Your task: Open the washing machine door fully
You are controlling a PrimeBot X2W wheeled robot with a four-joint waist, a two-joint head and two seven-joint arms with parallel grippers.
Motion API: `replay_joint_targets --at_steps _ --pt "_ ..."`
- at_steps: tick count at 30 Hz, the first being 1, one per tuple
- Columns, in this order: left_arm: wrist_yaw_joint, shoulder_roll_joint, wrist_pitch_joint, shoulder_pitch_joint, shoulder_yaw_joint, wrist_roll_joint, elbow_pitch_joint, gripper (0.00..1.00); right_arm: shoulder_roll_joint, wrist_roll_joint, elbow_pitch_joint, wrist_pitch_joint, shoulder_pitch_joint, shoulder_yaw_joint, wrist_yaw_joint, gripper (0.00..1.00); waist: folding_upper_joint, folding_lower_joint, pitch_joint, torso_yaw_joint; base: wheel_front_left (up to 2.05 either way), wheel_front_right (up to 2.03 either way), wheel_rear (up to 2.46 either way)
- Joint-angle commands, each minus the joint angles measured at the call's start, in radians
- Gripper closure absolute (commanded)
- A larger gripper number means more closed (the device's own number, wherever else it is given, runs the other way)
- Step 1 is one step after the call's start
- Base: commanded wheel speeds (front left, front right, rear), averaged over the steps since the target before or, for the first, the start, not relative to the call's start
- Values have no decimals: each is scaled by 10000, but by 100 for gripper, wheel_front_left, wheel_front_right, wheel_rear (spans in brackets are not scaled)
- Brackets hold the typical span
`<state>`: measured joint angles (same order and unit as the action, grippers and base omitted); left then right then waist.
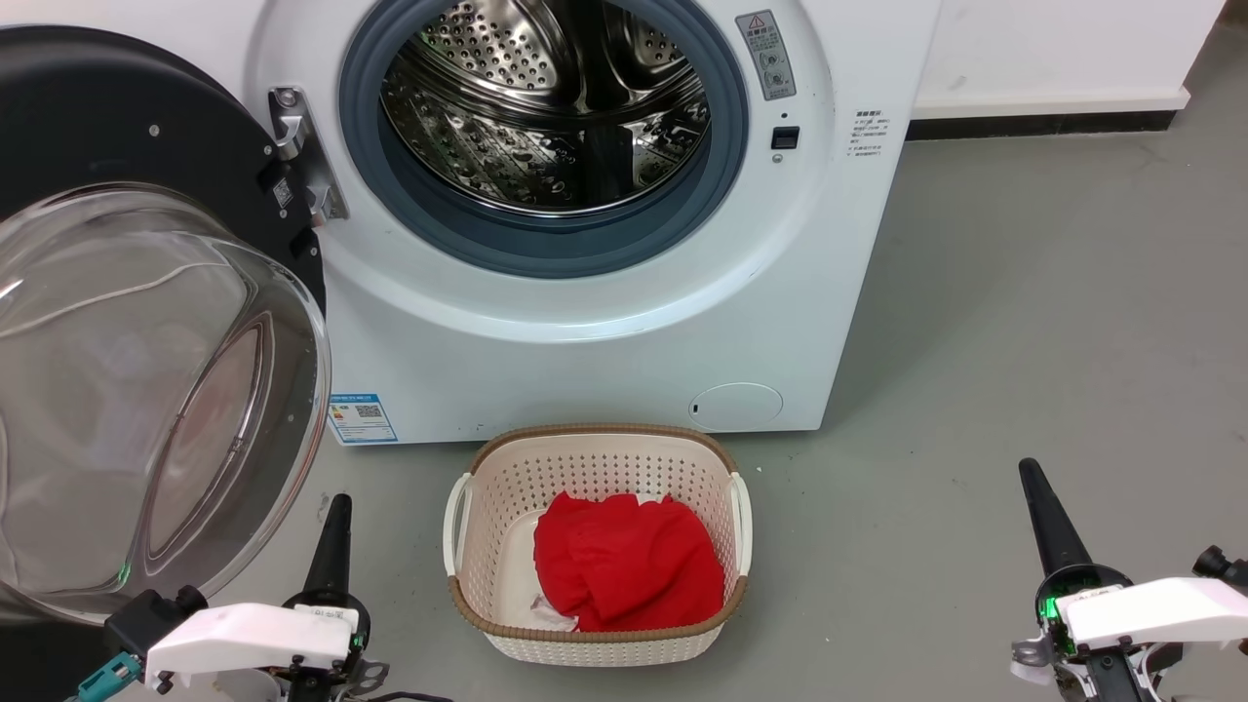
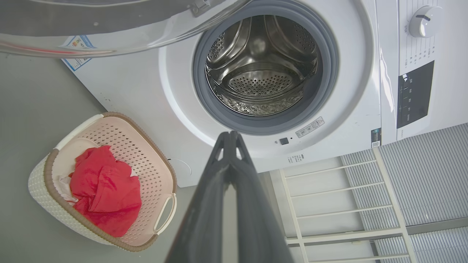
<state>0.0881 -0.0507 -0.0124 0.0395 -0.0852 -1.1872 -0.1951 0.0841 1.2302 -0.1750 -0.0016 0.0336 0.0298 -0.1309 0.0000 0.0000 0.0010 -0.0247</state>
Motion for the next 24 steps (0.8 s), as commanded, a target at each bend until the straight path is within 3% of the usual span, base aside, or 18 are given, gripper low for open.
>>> replay_joint_targets --at_steps 1,24 --pt "58 -10 -54 217 -47 -237 32 100 46 267 13 40 197 41 1 100 0 0 0 5 0 0 0" --pt "267 -2 -572 521 -179 -2331 -258 100 3 2308 -357 453 531 236 2 100 0 0 10 118 0 0 0"
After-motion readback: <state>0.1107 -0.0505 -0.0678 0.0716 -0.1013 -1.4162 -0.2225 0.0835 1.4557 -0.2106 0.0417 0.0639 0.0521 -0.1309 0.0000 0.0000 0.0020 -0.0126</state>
